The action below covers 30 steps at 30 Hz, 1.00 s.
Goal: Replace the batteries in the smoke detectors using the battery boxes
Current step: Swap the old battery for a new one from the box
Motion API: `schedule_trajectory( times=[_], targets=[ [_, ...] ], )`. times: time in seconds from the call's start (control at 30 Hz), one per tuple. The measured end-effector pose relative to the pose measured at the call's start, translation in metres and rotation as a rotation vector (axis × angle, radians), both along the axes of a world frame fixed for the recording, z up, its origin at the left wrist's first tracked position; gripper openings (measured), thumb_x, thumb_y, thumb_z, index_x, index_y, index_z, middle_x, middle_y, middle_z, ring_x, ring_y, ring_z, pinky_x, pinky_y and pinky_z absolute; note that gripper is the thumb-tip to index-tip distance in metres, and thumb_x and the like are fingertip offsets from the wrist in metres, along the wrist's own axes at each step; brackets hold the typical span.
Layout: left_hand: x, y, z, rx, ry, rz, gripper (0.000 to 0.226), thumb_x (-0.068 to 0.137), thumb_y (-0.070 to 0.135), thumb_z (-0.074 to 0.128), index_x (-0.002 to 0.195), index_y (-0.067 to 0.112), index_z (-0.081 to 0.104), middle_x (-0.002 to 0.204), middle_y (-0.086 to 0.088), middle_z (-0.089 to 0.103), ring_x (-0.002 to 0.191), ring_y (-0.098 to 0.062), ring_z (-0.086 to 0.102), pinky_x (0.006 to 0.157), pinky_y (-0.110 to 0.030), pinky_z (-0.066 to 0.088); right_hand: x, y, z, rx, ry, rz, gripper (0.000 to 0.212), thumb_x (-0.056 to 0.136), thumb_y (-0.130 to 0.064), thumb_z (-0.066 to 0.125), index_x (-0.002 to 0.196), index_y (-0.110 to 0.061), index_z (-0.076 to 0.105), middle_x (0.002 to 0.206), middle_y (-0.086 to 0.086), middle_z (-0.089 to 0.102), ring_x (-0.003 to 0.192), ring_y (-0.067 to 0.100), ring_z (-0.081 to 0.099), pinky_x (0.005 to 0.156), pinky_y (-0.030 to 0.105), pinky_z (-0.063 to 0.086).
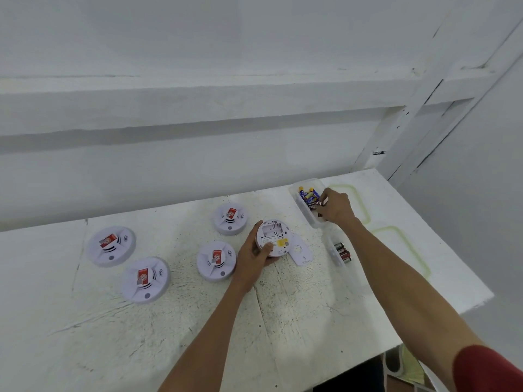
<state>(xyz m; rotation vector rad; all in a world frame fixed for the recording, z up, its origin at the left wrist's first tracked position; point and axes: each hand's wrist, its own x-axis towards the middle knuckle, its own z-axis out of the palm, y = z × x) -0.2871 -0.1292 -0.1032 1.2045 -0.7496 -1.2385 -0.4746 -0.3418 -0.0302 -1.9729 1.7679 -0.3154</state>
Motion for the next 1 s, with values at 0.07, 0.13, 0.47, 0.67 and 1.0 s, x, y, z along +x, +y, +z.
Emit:
schedule_trajectory(
  times=[0.07,0.13,0.47,0.67,1.0],
  targets=[
    [0.0,-0.001,-0.001,-0.004,0.0,0.002,0.06,0.105,0.003,0.057,0.159,0.019,0.037,0.15,-0.003,0.057,0.123,-0.015,0.068,0.088,-0.041,0.063,0.003,0.006,0.004,-0.118,-0.122,-0.111,0.012,0.086,-0.013,0.066,0.095,-0.013,0.057,0.09,0.02,0.067,0.067,0.027,0.058,0.048,0.025,0.037],
    [0.0,-0.001,-0.002,-0.007,-0.002,0.001,0.06,0.105,0.004,0.057,0.159,0.019,0.037,0.15,-0.004,0.056,0.126,-0.019,0.066,0.09,-0.044,0.063,0.011,0.019,0.012,-0.226,-0.242,-0.161,0.012,0.091,-0.014,0.063,0.101,-0.011,0.057,0.082,0.018,0.068,0.073,0.026,0.061,0.05,0.024,0.035],
    [-0.001,0.0,-0.002,0.001,-0.045,0.001,0.06,0.105,0.006,0.058,0.159,0.022,0.036,0.151,-0.003,0.056,0.13,-0.021,0.064,0.093,-0.049,0.062,0.058,0.098,0.028,-0.3,-0.547,-0.039,0.014,0.094,-0.016,0.067,0.105,-0.011,0.058,0.077,-0.009,0.069,0.069,-0.008,0.063,0.067,0.005,0.043],
    [-0.001,0.0,-0.001,-0.006,-0.068,-0.003,0.059,0.106,0.008,0.058,0.158,0.022,0.036,0.149,-0.004,0.058,0.128,-0.022,0.065,0.093,-0.049,0.062,0.067,0.126,0.001,-0.166,-0.528,-0.063,0.019,0.092,-0.022,0.072,0.104,-0.013,0.06,0.083,0.001,0.071,0.071,0.002,0.065,0.059,0.008,0.046],
    [-0.002,0.001,-0.001,0.001,-0.079,0.014,0.062,0.106,0.006,0.056,0.161,0.026,0.034,0.151,-0.002,0.056,0.132,-0.023,0.062,0.096,-0.05,0.061,0.077,0.148,-0.029,-0.205,-0.329,-0.091,0.024,0.092,-0.038,0.067,0.1,-0.015,0.065,0.104,0.002,0.058,0.098,0.021,0.056,0.08,0.03,0.044]
  ],
)
